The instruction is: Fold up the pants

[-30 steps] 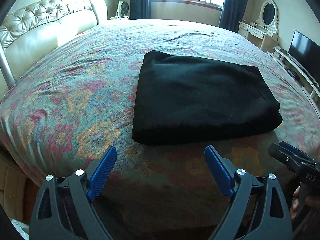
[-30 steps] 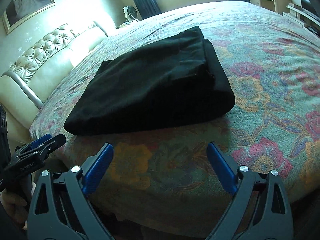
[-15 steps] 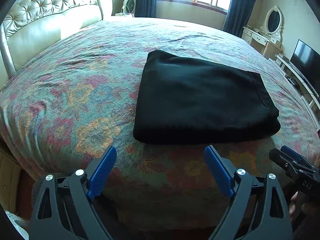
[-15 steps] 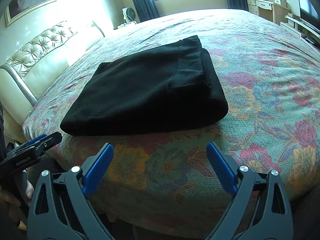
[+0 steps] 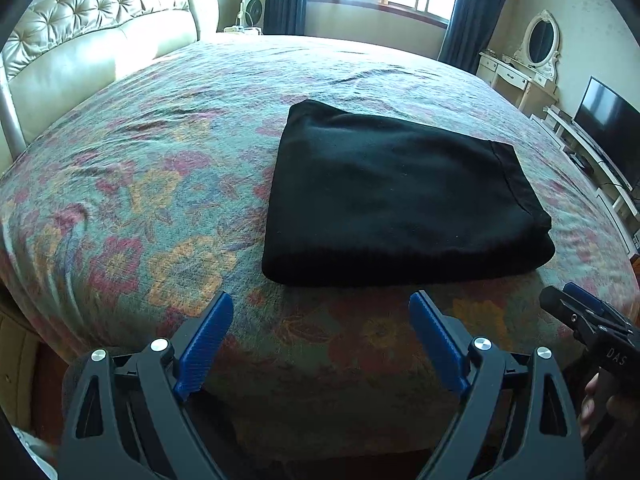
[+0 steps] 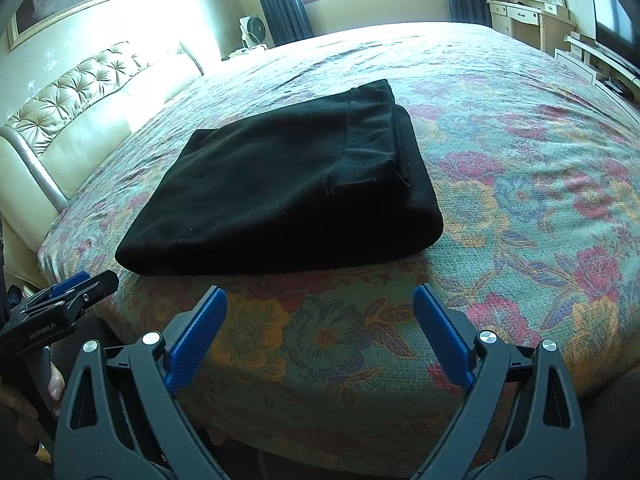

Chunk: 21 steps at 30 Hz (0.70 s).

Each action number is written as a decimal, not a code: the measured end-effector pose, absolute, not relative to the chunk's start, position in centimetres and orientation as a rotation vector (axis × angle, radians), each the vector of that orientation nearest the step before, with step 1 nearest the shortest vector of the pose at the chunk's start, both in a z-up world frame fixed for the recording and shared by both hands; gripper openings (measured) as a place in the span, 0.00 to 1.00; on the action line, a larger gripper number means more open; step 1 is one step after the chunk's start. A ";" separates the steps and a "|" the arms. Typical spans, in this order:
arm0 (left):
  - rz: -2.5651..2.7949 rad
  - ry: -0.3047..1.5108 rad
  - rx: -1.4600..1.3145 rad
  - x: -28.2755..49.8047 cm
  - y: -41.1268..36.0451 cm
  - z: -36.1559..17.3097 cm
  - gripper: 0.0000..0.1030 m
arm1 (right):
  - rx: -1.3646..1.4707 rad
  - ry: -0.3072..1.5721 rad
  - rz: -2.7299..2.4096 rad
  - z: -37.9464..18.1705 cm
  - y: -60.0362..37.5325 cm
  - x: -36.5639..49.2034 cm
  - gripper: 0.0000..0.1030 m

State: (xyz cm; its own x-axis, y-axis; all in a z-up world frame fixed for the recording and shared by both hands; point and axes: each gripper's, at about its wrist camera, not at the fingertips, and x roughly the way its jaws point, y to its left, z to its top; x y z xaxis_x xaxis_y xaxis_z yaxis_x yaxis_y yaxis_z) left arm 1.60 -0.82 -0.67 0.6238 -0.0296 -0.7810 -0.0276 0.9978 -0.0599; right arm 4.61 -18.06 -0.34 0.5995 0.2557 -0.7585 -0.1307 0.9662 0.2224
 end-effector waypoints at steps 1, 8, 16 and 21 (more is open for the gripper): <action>-0.005 0.895 -0.062 1.6 -1.0 -0.6 0.86 | 0.148 0.902 0.225 -0.3 -18.0 4.6 0.91; 0.004 0.889 -0.057 1.5 -1.0 -0.4 0.86 | 0.141 0.912 0.237 -0.4 -17.6 4.6 0.91; 0.030 0.900 -0.051 1.7 -0.6 -0.9 0.86 | 0.136 0.925 0.240 -0.6 -17.3 4.6 0.91; 0.032 0.903 -0.058 1.7 -0.5 -0.9 0.86 | 0.131 0.932 0.244 -0.7 -17.1 4.6 0.91</action>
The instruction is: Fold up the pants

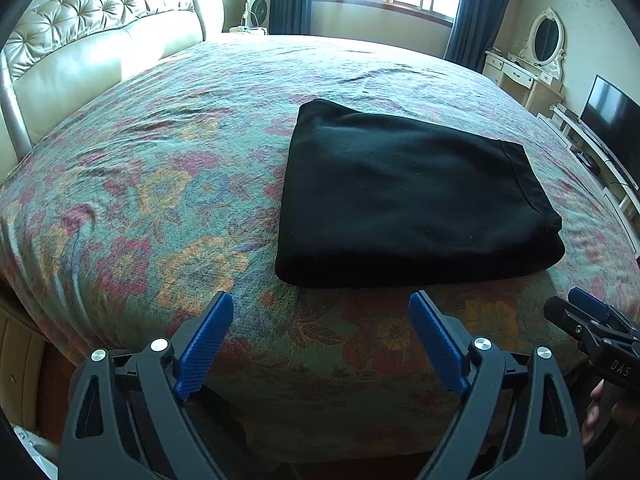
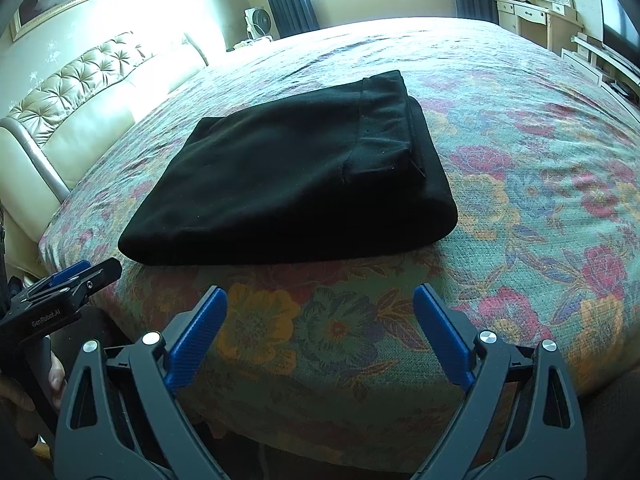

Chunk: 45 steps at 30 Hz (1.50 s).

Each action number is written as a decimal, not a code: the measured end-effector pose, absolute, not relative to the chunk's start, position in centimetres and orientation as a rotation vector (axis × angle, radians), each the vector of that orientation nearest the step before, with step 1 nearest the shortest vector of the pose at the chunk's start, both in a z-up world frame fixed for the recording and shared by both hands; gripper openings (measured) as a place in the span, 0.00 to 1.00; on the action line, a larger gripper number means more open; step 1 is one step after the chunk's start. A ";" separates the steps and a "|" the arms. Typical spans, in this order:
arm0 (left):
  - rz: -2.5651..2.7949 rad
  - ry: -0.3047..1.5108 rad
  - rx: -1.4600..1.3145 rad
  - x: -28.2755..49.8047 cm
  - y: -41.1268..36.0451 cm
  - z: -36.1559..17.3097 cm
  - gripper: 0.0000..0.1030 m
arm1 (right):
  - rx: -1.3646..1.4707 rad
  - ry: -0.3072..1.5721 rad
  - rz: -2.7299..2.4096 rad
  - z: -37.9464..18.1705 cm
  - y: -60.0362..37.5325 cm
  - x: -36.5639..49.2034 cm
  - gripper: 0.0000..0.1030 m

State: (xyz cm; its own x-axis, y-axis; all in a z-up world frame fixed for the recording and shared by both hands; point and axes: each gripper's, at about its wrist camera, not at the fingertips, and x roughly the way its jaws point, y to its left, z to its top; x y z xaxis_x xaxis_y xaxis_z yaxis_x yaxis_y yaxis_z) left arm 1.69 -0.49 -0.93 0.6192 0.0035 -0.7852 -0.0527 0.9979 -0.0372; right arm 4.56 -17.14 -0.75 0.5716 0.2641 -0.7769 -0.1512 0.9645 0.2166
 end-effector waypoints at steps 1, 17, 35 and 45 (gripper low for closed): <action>0.033 0.900 -0.054 1.7 -0.5 -0.9 0.86 | 0.130 0.933 0.245 -0.8 -17.1 4.6 0.91; 0.043 0.816 0.008 1.3 -1.4 0.5 0.86 | 0.133 0.942 0.253 -1.0 -16.9 4.5 0.91; 0.119 0.719 0.102 -0.1 -3.0 1.5 0.88 | 0.142 0.969 0.261 -1.8 -16.6 4.5 0.91; -0.005 0.734 0.159 -0.5 -4.1 1.4 0.88 | 0.155 0.992 0.270 -2.5 -16.3 4.6 0.91</action>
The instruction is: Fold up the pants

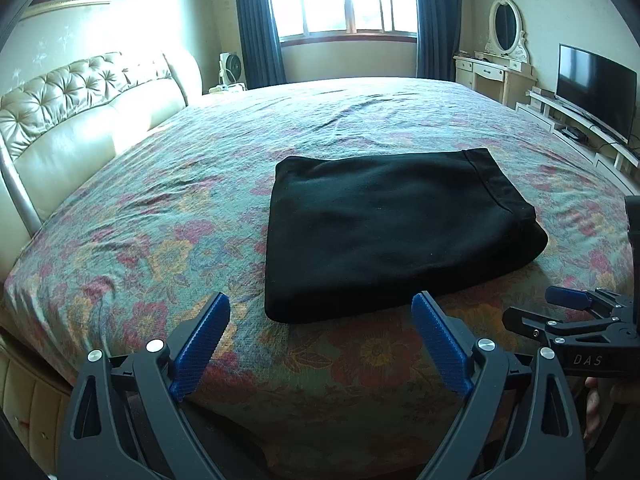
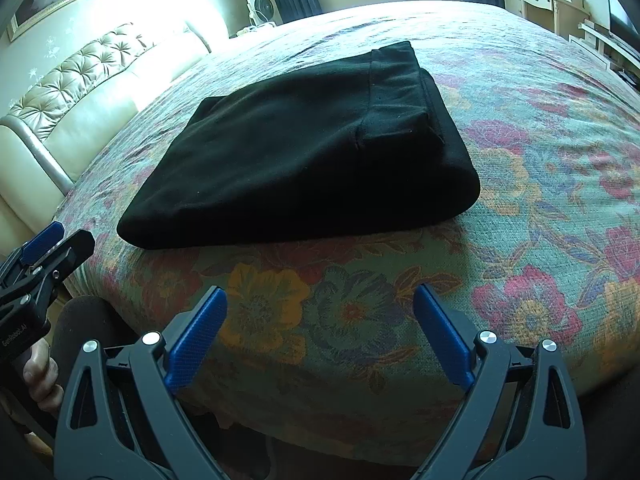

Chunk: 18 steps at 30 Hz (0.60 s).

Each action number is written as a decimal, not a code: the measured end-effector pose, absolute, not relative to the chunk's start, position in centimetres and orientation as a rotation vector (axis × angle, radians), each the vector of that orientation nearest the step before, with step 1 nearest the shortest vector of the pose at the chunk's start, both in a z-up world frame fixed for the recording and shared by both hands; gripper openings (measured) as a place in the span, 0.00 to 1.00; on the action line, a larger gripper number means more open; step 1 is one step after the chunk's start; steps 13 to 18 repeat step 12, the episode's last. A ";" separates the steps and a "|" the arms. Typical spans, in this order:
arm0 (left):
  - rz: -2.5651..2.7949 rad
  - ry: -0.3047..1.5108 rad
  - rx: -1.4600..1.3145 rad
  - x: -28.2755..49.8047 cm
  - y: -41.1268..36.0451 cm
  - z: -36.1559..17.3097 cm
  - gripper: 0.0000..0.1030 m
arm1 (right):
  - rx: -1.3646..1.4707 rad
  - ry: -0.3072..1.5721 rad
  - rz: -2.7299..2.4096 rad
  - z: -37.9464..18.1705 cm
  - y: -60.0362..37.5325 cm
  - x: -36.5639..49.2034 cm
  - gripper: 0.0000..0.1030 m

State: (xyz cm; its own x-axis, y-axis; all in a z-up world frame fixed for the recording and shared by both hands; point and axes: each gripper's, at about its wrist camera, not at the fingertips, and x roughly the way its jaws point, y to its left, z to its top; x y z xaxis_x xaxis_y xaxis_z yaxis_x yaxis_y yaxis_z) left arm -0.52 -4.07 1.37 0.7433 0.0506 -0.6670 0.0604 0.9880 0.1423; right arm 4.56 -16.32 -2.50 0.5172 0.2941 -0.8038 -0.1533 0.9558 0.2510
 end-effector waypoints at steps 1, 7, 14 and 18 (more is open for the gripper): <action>-0.013 0.732 0.175 -0.7 -4.4 1.3 0.88 | 0.156 0.995 0.270 -2.5 -16.3 4.6 0.91; -0.008 0.725 0.154 -0.9 -4.6 1.3 0.88 | 0.166 0.984 0.263 -2.2 -16.6 4.5 0.91; 0.012 0.754 0.118 -0.4 -3.8 1.2 0.88 | 0.176 0.988 0.259 -2.3 -17.0 4.6 0.91; 0.012 0.754 0.118 -0.4 -3.8 1.2 0.88 | 0.176 0.988 0.259 -2.3 -17.0 4.6 0.91</action>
